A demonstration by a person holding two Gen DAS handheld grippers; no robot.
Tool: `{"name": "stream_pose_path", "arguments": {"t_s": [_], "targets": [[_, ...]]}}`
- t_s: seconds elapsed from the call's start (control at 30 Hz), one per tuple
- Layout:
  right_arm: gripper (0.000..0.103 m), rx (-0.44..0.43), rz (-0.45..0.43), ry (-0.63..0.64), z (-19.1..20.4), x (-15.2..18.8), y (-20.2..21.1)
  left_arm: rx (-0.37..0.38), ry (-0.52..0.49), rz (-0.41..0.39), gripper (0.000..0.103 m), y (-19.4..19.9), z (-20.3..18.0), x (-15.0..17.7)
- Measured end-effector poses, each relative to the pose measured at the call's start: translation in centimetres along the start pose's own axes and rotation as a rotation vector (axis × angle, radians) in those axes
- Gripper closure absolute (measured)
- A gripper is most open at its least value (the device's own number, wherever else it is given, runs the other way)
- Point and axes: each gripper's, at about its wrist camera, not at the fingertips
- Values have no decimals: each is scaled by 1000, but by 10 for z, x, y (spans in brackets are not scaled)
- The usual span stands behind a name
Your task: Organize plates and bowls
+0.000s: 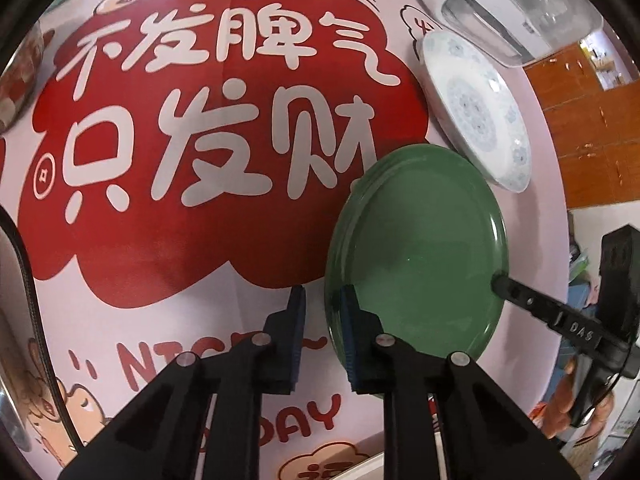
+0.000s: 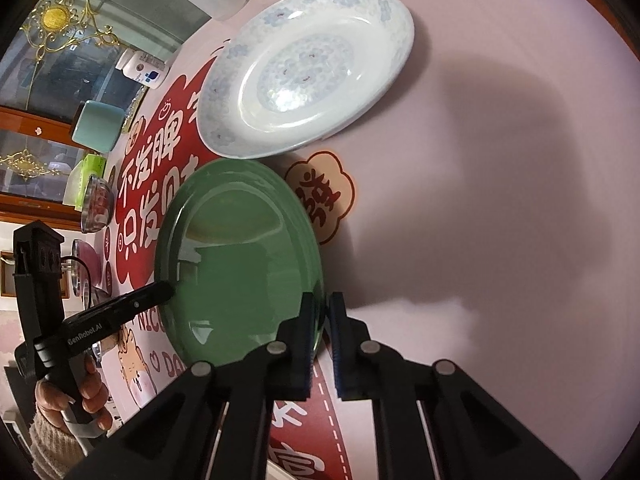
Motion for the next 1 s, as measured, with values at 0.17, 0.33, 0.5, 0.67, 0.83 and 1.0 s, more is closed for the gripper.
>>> {"name": "stream_pose_path", "arguments": {"t_s": [0.17, 0.33, 0.5, 0.67, 0.83, 1.0], "targets": [[98, 27, -18, 11, 4, 0, 1, -6, -18, -4, 97, -2, -4, -2], [98, 27, -40, 21, 6, 4, 7, -17, -29, -29, 97, 2, -14, 2], [98, 14, -58, 29, 9, 9, 16, -25, -54, -48, 97, 16, -23, 6], [98, 10, -80, 33, 11, 16, 29, -37, -102, -69, 97, 31, -37, 15], [98, -5, -110, 37, 13, 27, 47, -25, -128, -95, 97, 48, -49, 29], [98, -16, -134, 56, 18, 41, 66, -24, -145, -114, 97, 69, -53, 52]]}}
Point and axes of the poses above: each gripper's, at about its wrist camera, not at the fingertips, and y roughly against the way its jaws point, z to its left, x to its underside, and after that the axes turned 12 degrees about x, right-handed
